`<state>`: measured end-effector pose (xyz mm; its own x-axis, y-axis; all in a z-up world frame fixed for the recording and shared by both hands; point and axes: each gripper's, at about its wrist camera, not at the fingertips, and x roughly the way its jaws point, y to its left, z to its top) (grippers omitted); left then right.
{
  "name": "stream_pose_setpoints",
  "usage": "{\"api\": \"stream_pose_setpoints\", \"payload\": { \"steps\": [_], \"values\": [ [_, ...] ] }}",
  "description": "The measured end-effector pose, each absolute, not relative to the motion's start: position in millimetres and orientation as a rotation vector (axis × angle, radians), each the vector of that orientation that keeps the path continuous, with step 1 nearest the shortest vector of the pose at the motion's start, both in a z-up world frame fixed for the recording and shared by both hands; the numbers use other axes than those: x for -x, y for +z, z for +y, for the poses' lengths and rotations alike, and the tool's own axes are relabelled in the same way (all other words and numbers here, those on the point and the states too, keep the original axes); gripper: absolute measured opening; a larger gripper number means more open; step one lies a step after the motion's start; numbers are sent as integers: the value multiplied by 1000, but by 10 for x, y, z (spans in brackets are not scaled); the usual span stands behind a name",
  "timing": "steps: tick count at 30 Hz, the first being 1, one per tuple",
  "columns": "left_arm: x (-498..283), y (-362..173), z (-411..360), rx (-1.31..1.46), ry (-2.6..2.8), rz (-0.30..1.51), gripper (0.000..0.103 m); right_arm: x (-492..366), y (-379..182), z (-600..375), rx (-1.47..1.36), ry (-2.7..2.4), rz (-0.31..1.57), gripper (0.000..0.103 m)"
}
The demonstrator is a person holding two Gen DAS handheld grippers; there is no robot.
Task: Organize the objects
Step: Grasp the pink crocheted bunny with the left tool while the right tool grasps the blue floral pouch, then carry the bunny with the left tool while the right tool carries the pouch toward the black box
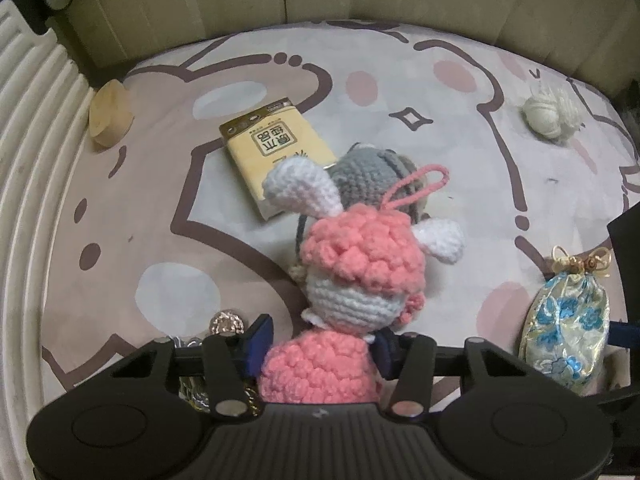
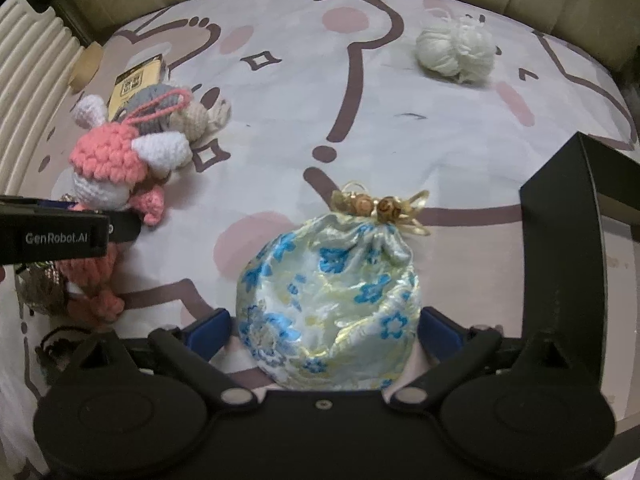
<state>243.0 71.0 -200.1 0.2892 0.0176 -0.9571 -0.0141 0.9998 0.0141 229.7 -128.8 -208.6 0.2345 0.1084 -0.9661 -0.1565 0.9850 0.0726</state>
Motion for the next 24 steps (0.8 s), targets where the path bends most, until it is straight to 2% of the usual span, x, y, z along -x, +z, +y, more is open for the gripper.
{"api": "stream_pose_setpoints", "payload": {
  "steps": [7, 13, 24],
  "values": [
    [-2422, -1974, 703, 8, 21, 1287, 47, -2316, -2046, -1318, 46, 162, 1324, 85],
    [-2377, -1855, 665, 68, -5, 1280, 46, -2351, -1987, -1373, 27, 155, 1326, 84],
    [-2201, -1449, 636, 145, -14, 1197, 46, -2321, -1615, -1504, -2, 133, 1219, 84]
  ]
}}
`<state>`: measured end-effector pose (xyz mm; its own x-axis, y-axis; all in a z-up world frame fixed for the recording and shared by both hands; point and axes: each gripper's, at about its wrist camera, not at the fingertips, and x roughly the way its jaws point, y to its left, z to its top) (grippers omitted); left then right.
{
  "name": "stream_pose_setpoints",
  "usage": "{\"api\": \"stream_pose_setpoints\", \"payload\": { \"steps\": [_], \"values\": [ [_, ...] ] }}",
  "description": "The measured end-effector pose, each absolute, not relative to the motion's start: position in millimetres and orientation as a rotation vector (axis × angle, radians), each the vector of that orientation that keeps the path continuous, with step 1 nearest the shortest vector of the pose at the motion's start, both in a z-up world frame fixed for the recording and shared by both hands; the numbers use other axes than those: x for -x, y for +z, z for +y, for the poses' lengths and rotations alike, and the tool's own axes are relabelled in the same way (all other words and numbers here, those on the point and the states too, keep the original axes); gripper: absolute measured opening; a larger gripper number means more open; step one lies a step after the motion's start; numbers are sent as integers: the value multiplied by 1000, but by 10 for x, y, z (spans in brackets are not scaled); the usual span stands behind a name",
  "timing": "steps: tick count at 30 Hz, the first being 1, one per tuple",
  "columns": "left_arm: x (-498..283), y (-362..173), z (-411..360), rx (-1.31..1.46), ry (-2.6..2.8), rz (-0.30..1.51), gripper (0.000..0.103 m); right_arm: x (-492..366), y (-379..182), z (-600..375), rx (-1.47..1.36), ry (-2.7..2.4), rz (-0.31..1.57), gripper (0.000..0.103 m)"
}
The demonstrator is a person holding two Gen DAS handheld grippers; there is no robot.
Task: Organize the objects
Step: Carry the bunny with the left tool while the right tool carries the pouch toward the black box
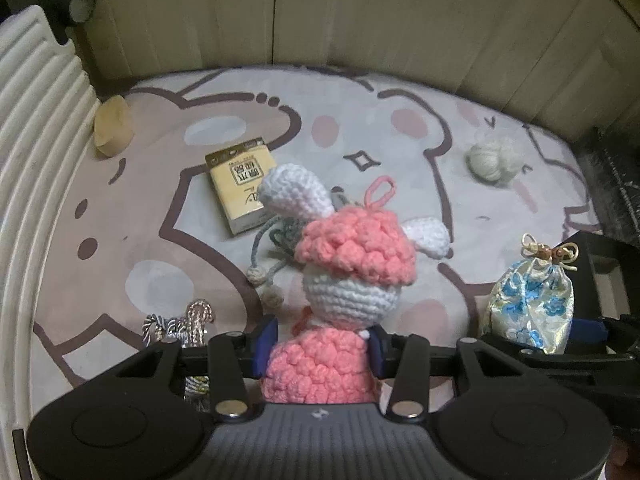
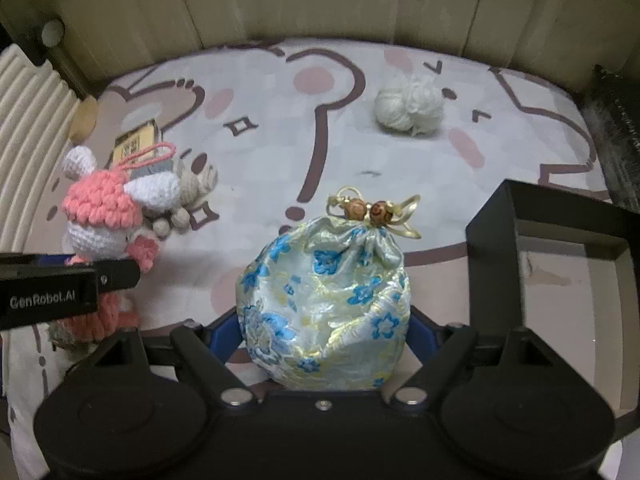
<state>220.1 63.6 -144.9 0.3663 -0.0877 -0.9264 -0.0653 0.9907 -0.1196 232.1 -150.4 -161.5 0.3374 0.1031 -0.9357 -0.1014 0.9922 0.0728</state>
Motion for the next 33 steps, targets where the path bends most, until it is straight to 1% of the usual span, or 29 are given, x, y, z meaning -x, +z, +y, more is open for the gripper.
{"api": "stream_pose_setpoints", "payload": {
  "steps": [19, 33],
  "values": [
    [-1784, -853, 626, 145, 34, 1080, 46, -2010, -962, -1627, -23, 127, 1049, 84],
    [-1543, -514, 619, 114, 61, 997, 47, -1787, -612, -1807, -25, 88, 941, 84]
  ]
}}
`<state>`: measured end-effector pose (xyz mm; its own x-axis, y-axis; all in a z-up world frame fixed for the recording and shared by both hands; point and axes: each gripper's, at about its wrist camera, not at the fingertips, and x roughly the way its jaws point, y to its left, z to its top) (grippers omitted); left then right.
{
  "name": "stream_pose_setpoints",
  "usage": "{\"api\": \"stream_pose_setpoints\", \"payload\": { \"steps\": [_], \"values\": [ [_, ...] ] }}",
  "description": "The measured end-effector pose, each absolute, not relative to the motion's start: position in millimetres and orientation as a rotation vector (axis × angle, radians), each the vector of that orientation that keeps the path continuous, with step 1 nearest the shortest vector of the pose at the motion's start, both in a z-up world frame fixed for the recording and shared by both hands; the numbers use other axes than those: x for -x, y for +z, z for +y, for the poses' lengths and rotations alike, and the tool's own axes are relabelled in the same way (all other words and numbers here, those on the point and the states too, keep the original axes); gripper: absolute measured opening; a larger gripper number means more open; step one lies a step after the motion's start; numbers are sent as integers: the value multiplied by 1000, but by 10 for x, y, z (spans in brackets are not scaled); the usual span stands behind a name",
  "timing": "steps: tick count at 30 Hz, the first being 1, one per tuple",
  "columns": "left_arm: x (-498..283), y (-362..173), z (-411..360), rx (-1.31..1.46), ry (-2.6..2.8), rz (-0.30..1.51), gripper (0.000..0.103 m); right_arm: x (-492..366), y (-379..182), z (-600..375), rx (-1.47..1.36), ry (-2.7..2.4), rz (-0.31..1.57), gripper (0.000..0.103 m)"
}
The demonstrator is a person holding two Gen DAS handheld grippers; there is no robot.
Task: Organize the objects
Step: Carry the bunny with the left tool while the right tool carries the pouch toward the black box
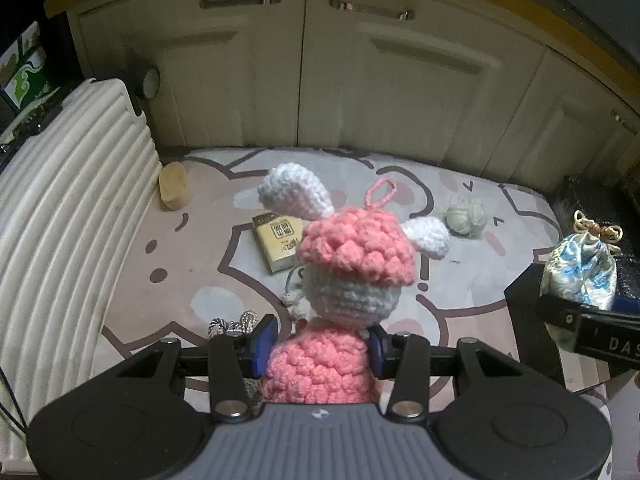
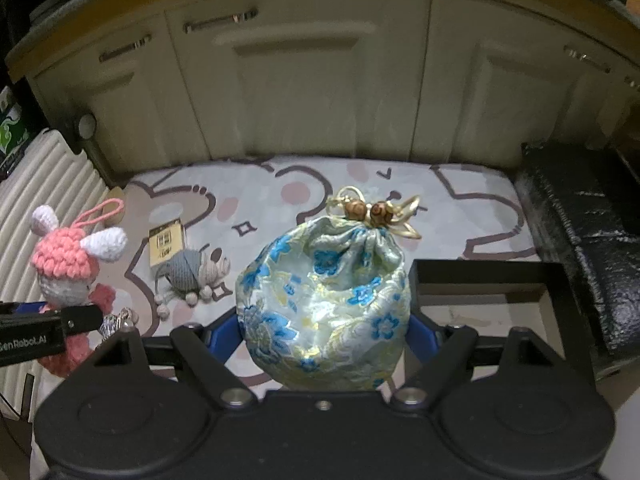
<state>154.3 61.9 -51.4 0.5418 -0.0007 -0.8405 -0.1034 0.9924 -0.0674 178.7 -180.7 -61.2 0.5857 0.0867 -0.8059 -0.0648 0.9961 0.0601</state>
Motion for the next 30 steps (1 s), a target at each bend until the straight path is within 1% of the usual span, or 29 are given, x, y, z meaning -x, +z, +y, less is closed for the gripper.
{"api": "stream_pose_setpoints", "payload": {
  "steps": [19, 30],
  "values": [
    [-1419, -395, 544, 69, 104, 955, 47, -1604, -432, -1895, -21, 95, 877, 84],
    [-1463, -353, 191, 55, 46, 936, 47, -1576, -378, -2168, -40, 48, 860, 84]
  ]
}}
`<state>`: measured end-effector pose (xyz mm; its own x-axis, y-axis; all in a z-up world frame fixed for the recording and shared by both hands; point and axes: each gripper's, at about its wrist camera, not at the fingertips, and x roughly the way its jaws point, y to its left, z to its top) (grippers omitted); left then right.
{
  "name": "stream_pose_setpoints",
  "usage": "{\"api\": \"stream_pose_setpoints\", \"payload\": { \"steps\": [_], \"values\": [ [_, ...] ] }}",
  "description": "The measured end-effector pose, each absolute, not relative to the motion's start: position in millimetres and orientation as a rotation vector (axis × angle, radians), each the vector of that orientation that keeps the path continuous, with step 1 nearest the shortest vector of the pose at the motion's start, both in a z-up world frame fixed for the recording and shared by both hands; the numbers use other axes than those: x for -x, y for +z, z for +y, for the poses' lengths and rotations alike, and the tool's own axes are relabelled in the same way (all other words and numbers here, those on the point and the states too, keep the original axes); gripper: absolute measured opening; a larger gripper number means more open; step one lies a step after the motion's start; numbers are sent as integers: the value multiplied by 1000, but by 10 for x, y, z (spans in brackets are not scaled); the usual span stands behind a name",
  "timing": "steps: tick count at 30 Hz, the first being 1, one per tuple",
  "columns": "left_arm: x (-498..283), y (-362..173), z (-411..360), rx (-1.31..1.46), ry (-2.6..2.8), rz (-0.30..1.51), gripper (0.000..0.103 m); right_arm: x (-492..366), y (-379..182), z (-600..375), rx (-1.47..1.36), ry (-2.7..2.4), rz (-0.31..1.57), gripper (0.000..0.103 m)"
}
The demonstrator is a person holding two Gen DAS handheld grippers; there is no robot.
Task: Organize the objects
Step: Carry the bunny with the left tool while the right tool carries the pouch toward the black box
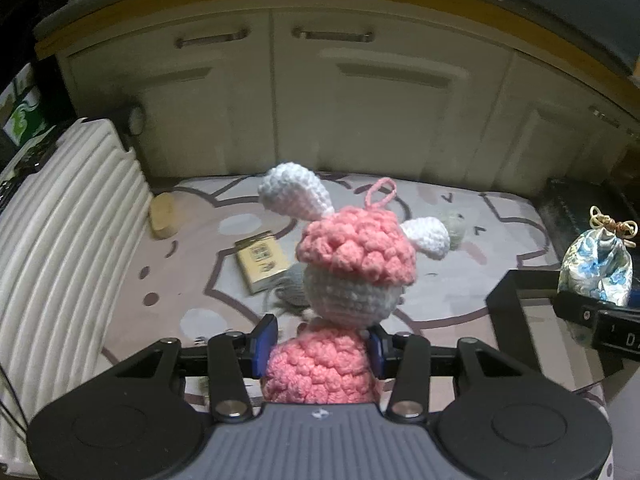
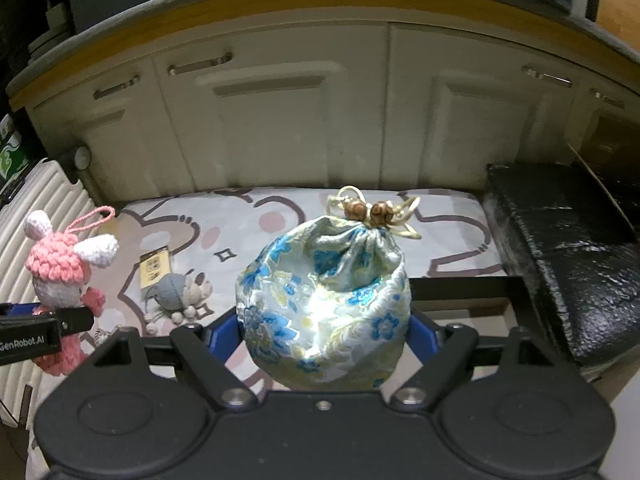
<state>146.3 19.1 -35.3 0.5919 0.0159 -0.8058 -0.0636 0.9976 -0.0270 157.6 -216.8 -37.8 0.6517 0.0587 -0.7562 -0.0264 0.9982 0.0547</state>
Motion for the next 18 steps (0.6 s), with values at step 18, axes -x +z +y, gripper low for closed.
{"api": "stream_pose_setpoints", "payload": {
  "steps": [18],
  "values": [
    [-1585, -344, -835, 76, -148, 910, 47, -1437, -344, -3121, -94, -99, 845, 84]
  ]
}}
